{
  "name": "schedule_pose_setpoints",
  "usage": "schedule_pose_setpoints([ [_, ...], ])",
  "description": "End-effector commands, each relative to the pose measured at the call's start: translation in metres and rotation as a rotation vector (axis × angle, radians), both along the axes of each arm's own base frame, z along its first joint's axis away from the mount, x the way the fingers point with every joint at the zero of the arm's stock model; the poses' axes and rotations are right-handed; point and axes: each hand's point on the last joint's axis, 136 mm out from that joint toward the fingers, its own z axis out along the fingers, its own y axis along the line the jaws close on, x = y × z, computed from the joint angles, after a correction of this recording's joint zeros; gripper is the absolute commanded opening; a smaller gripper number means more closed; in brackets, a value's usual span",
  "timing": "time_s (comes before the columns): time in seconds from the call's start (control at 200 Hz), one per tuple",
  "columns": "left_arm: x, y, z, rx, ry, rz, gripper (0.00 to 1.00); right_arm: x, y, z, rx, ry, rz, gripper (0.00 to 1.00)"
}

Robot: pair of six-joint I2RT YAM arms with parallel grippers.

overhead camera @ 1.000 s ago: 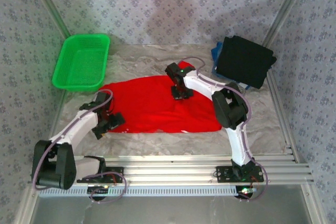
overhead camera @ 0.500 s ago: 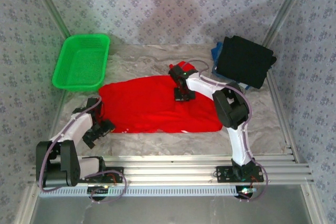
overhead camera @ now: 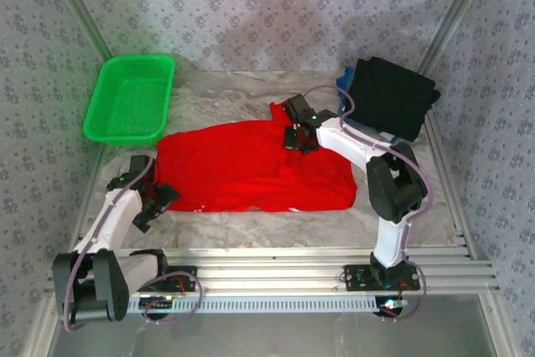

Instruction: Fold and stack the t-shirts

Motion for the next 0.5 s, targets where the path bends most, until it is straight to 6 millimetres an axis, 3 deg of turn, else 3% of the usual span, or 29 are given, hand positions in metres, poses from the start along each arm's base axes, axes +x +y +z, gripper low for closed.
schedule_pose_setpoints([
  [0.0,0.059,-0.045,0.057,-0.089,-0.249,-0.178,0.96,-0.001,-0.021,-0.005,-0.013,0.053,-0.039,0.24],
  [0.09,0.092,-0.095,0.087,-0.190,-0.356,-0.350,0.97,-0.003,-0.031,-0.013,0.007,0.101,-0.057,0.30],
  [0.21,0.121,-0.163,0.107,-0.287,-0.416,-0.558,0.96,-0.014,-0.050,-0.039,-0.024,0.185,-0.102,0.30],
  [0.495,0.159,-0.299,0.112,-0.420,-0.405,-0.865,0.91,-0.062,-0.103,-0.079,-0.127,0.322,-0.234,0.26],
])
